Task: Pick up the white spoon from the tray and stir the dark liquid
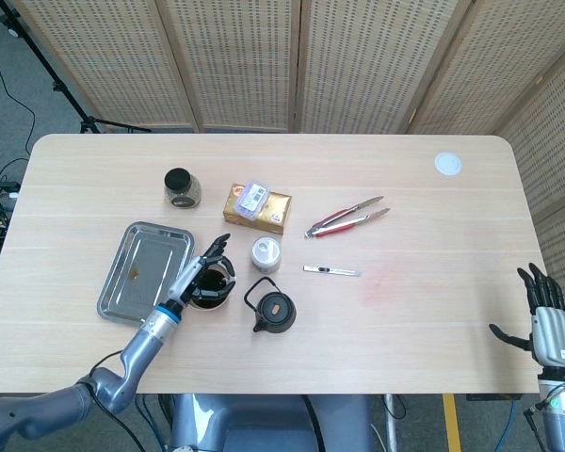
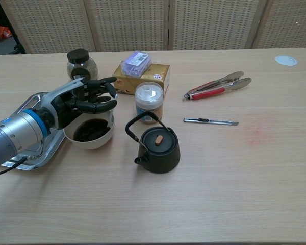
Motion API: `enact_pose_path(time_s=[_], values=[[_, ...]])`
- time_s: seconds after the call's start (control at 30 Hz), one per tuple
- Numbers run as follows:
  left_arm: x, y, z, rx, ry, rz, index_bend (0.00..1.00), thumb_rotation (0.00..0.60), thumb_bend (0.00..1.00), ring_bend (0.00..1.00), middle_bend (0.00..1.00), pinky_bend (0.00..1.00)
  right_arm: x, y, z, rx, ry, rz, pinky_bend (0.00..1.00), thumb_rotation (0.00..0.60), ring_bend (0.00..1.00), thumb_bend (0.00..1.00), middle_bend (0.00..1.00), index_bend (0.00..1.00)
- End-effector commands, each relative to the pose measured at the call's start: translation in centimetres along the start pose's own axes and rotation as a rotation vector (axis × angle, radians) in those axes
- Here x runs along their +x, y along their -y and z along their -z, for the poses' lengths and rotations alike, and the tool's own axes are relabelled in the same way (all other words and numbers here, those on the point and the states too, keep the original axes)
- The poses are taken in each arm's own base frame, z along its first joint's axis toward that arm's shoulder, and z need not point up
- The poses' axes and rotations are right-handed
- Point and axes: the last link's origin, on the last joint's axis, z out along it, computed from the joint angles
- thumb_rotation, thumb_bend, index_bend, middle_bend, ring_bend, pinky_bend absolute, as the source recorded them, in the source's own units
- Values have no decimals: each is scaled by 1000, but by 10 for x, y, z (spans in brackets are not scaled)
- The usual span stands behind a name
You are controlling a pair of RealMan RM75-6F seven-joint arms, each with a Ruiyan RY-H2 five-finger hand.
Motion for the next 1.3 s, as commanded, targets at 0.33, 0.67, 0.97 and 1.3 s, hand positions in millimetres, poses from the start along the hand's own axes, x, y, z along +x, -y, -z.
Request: enact_pose_path(time_s=[0.33, 0.67, 0.97, 1.3], values=[[-4, 4, 17, -3, 14, 21, 683, 600, 394, 0, 0, 0, 0, 0, 2, 0, 0, 0, 0, 600, 0, 0, 0, 21], [15, 6, 17, -7, -43, 25, 685, 600, 402, 0, 0, 0, 0, -1, 3, -5, 4, -5, 0, 600, 0, 0, 0, 21], [19, 5, 5, 4, -62, 30, 685, 600, 402, 0, 0, 0, -1, -1, 4, -10, 7, -11, 0, 600, 0, 0, 0, 21], [3, 4, -6, 10, -36, -1, 686, 600, 403, 0, 0, 0, 0, -2, 3, -20, 8, -17, 0, 600, 0, 0, 0, 21]])
